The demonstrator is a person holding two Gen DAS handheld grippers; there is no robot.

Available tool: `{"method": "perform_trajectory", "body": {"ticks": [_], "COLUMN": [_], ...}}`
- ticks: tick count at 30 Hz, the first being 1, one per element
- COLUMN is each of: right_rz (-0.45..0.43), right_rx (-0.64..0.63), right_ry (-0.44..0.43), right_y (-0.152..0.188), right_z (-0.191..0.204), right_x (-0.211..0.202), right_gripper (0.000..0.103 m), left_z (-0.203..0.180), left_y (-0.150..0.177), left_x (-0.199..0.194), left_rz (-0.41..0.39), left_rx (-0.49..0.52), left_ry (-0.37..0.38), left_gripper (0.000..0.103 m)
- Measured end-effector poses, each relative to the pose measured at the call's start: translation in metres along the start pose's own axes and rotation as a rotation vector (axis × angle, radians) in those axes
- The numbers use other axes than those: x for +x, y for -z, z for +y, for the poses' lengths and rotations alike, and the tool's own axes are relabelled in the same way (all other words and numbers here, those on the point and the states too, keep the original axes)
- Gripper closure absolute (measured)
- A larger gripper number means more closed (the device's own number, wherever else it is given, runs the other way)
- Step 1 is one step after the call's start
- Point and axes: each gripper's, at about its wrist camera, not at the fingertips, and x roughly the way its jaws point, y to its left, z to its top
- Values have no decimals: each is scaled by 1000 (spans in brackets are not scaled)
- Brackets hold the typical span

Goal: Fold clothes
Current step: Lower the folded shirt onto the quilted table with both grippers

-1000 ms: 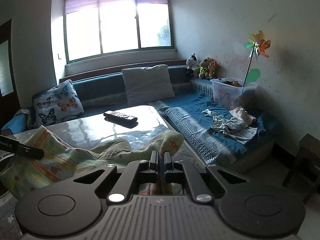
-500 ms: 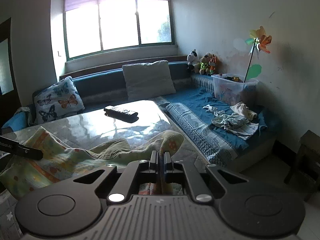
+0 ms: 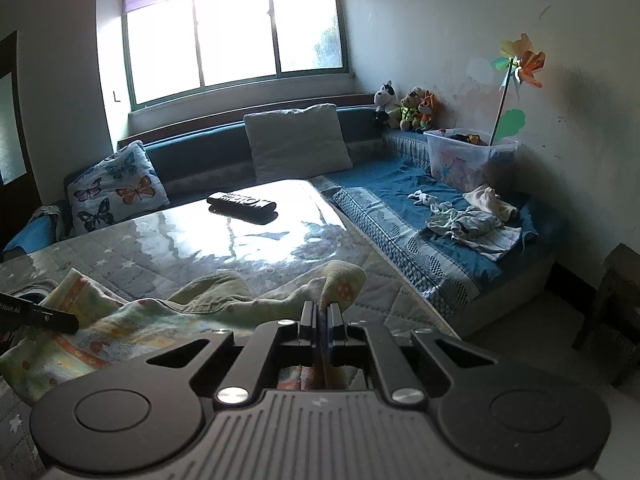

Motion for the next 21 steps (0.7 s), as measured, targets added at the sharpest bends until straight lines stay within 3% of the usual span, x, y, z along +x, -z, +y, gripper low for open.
{"method": "perform_trajectory", "body": {"ticks": [11, 15, 21], "right_rz": [50, 53, 56], "right_rx": [8, 12, 16], "right_ry": [10, 27, 17], "right_y": [7, 8, 6], "right_z": [1, -3, -3], "right_x": [15, 15, 16], "right_gripper": [93, 93, 93], "left_z": [15, 18, 22], "left_y": [5, 3, 0], "left_x": [0, -2, -4], "left_rz": [14, 4, -9], "left_rx": [-20, -24, -28], "left_ry": [-36, -55, -62], "left_gripper": [87, 64, 63]}}
